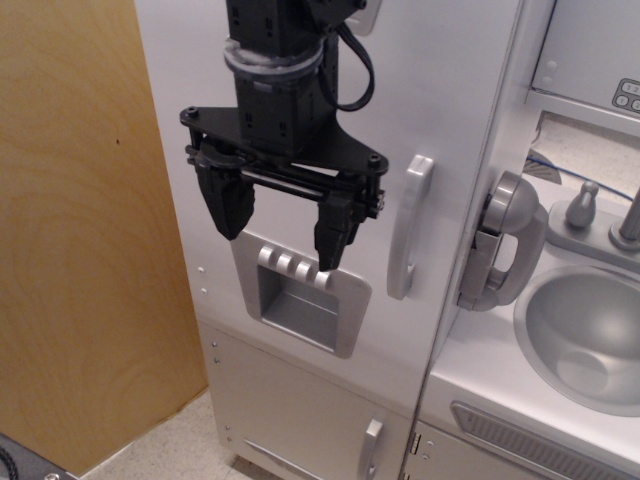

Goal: Open fridge

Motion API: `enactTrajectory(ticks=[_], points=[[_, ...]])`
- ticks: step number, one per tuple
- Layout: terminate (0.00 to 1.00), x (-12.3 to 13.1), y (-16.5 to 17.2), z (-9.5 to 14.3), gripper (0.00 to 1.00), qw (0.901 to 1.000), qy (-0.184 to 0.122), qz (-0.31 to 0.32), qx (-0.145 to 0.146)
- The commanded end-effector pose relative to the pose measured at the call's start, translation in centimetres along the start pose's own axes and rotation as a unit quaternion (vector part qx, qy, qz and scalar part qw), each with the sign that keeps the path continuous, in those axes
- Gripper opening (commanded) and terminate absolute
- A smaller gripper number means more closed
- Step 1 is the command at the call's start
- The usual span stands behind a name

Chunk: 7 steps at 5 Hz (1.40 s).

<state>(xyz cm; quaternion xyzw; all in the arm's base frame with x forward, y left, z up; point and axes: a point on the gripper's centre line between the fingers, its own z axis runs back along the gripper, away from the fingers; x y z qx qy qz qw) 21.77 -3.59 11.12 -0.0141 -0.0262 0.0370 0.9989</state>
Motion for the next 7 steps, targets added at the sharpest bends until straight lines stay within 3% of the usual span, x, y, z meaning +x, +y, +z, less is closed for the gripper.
enactTrajectory(ticks=[1, 3, 4, 5, 6, 7], points=[[0.00, 0.0, 0.0, 0.0, 1.00, 1.0000, 0.000, 0.000, 0.000], [0.00, 2.1, -5.2, -3.5, 1.00, 0.9990, -0.033, -0.031, 0.003], [0.00, 2.2, -7.9, -5.0, 1.00, 0.9974, -0.066, -0.030, 0.002], [0.00, 3.6, -8.1, -5.2, 1.00, 0.9940, -0.107, -0.021, 0.005], [0.00, 5.5, -7.8, -5.3, 1.00, 0.9939, -0.110, -0.007, 0.001], [0.00, 7.2, -6.8, -4.9, 1.00, 0.9921, -0.124, 0.009, 0.018]])
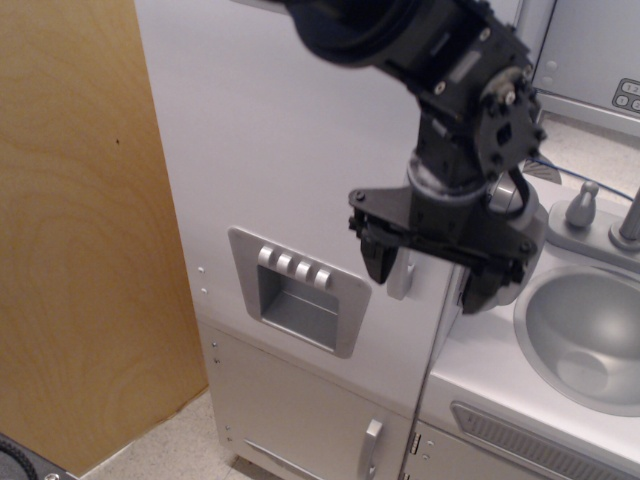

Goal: Open fridge

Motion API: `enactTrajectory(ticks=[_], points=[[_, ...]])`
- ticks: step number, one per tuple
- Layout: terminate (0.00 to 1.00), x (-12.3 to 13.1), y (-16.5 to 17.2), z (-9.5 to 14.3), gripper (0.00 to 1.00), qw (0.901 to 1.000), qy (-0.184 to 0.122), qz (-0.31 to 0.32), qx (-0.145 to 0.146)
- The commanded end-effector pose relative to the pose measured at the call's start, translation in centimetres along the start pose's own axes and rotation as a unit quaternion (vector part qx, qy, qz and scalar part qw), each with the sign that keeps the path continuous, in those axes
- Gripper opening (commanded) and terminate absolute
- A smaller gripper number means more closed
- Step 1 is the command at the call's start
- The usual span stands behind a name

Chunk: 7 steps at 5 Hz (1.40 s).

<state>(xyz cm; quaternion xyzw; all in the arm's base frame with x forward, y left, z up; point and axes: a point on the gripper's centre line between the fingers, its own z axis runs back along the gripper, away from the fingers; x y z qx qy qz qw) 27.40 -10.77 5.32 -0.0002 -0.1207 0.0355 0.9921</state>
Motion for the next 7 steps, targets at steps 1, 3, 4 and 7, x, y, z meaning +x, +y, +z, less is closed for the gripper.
enactTrajectory(ticks=[1, 3, 4, 7], points=[[0.00, 3.6, 2.1, 0.8, 1.00, 0.9990, -0.038, 0.013, 0.018], [0.00, 4.4, 3.2, 0.9, 1.00, 0.9977, -0.041, 0.011, 0.052], [0.00, 4.5, 3.1, 0.3, 0.00, 0.9979, -0.045, -0.012, 0.044], [0.00, 3.6, 2.9, 0.8, 0.00, 0.9965, -0.042, -0.068, 0.025]])
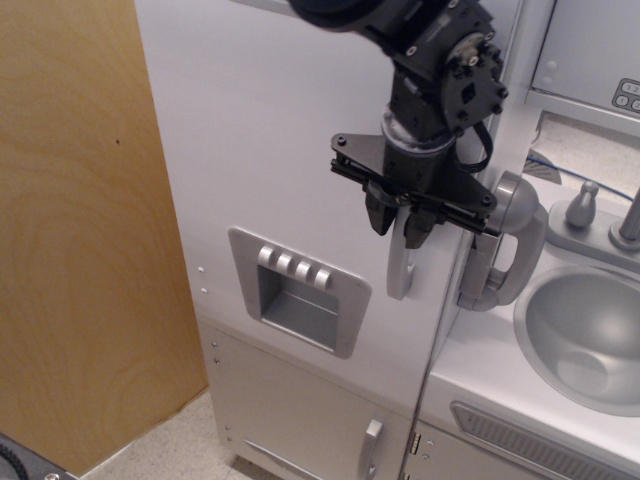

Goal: Open fridge

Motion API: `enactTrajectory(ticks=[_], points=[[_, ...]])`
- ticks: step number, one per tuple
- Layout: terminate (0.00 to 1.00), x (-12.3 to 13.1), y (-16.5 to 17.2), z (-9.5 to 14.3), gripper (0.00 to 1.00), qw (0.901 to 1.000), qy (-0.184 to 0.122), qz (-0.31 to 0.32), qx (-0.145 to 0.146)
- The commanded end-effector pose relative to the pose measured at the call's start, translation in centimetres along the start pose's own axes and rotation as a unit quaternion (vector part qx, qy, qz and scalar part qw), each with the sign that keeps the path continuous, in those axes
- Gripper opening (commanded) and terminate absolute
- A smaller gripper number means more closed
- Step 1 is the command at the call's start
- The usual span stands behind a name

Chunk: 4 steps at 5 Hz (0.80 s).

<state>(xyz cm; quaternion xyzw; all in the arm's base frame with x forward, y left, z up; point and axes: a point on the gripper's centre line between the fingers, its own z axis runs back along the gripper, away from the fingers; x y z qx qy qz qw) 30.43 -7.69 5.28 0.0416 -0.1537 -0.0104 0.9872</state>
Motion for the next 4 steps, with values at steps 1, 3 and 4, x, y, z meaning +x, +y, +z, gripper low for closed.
enactTrajectory(ticks=[1, 3, 4], points=[[0.00, -0.7, 0.3, 2.2, 0.00, 0.9994, 0.007, -0.031, -0.016], [0.00, -4.6, 1.0, 5.1, 1.00, 0.9958, 0.065, -0.060, -0.025], [0.00, -7.3, 0.4, 5.5, 1.00, 0.9872, 0.097, -0.124, -0.024]])
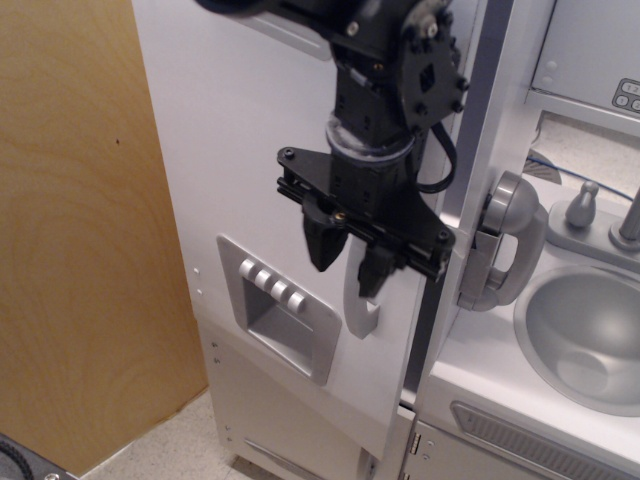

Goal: Open fridge

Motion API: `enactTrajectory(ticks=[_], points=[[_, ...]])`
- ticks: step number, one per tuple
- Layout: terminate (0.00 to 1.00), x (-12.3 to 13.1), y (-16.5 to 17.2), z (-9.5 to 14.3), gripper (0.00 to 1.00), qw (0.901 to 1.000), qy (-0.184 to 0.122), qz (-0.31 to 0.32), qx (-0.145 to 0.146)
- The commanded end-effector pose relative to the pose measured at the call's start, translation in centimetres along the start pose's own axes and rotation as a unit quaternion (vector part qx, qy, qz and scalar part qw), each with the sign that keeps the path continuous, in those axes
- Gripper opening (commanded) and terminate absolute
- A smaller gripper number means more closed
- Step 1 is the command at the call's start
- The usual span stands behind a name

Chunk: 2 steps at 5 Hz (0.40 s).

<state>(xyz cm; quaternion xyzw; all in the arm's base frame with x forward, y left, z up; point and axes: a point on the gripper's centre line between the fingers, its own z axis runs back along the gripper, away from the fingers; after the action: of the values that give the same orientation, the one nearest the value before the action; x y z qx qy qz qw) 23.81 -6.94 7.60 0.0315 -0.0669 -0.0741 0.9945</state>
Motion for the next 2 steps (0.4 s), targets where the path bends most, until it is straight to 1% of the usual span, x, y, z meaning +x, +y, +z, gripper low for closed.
enactTrajectory(ticks=[1, 2], points=[[0.00, -2.5, -3.9, -0.3, 1.00, 0.9915, 0.023, -0.128, 0.000], [0.00, -1.2, -6.7, -0.6, 1.00, 0.9890, 0.024, -0.145, -0.015]])
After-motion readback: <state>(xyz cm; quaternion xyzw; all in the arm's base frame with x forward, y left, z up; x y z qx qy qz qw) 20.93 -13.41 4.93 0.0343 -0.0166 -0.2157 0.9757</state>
